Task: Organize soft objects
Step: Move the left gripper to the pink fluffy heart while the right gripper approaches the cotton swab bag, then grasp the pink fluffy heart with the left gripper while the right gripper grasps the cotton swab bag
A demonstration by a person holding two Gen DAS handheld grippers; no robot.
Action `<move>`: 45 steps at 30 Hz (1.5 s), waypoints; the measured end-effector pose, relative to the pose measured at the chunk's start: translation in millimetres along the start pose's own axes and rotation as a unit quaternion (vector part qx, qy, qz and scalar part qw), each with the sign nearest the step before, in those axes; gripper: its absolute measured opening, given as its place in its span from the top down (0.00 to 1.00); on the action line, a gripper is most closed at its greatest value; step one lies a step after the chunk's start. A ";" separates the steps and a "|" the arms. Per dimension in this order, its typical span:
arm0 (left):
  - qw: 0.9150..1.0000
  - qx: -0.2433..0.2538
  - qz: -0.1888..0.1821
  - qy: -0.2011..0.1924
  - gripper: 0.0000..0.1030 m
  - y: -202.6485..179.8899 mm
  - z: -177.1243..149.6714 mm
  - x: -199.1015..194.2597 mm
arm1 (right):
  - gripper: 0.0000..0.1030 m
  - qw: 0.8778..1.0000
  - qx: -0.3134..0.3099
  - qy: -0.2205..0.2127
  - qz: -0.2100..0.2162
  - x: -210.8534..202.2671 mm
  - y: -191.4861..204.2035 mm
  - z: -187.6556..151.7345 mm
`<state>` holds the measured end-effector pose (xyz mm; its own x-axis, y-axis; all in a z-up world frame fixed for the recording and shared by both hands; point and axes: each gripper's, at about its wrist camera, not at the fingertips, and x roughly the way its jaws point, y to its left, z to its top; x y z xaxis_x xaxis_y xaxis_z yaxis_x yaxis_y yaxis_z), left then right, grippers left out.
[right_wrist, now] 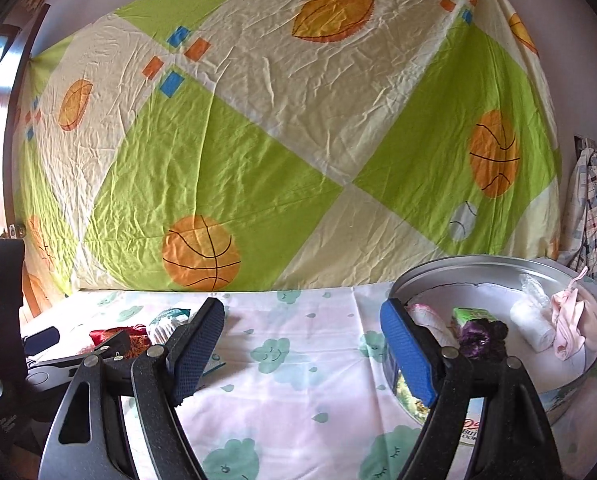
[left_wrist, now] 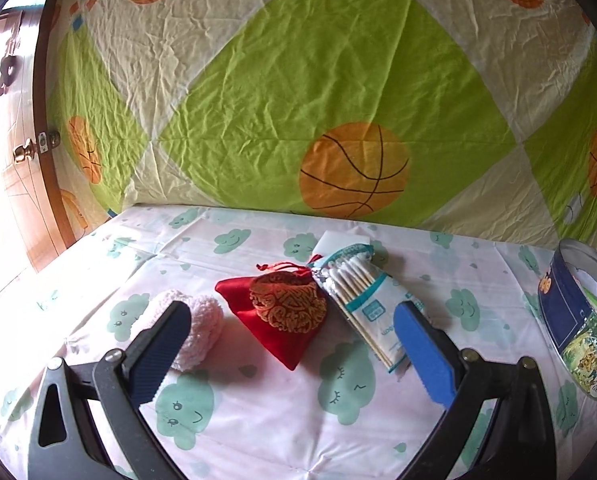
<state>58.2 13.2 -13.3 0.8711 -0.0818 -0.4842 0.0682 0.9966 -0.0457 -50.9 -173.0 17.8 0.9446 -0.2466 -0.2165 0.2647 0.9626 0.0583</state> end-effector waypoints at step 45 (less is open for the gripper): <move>0.977 -0.072 0.030 0.197 0.11 110.3 -5.0 95.8 | 0.59 0.922 -0.216 0.299 0.116 171.7 146.7 -43.1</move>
<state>146.7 115.3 -69.1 0.6149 -0.0468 -0.7872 -0.0714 0.9908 -0.1147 141.7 -69.3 -52.9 0.6564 -0.0460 -0.7530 -0.1557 0.9684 -0.1949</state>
